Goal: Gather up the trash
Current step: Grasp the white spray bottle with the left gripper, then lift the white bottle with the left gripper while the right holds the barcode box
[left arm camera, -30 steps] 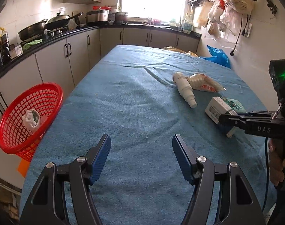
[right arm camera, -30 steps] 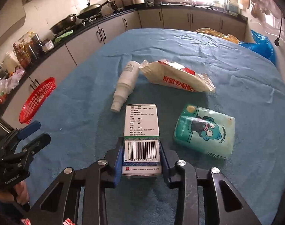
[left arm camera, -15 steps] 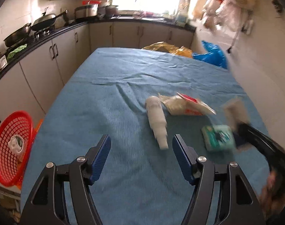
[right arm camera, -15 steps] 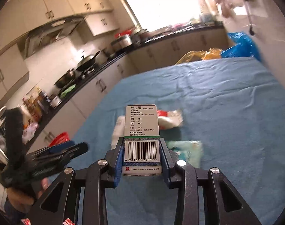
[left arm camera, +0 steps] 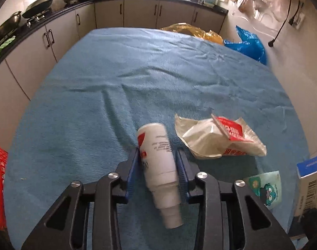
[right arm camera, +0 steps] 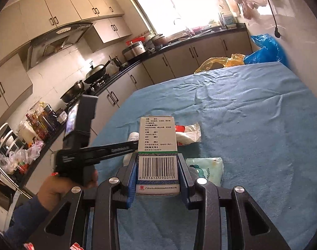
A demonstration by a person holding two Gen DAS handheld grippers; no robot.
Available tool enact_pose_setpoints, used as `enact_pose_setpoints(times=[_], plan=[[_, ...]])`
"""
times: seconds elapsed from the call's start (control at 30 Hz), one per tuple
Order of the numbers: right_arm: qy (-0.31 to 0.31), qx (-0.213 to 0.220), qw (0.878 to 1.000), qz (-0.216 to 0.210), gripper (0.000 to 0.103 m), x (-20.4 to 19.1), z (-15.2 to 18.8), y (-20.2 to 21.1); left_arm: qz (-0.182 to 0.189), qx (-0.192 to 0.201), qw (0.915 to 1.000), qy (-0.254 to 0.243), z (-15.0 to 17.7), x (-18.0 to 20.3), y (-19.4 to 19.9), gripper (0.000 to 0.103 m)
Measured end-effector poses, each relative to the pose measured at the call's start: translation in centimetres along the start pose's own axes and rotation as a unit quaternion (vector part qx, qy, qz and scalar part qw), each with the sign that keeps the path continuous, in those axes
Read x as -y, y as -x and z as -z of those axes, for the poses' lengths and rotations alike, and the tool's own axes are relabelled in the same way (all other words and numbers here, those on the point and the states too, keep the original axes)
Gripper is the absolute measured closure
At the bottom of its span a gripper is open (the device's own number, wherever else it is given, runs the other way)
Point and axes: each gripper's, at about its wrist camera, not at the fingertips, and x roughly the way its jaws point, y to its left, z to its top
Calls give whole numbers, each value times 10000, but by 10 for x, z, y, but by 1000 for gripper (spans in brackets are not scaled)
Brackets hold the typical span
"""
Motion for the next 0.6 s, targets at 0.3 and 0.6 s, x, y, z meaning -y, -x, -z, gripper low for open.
enact_pose_setpoints(times=[0.3, 0.6], plan=[[290, -151, 9995, 7, 66, -12, 4, -8, 258, 591, 9978, -177, 50, -9, 45, 74], [926, -421, 9947, 141, 66, -37, 21, -27, 16, 1573, 9875, -109, 98, -27, 90, 74]])
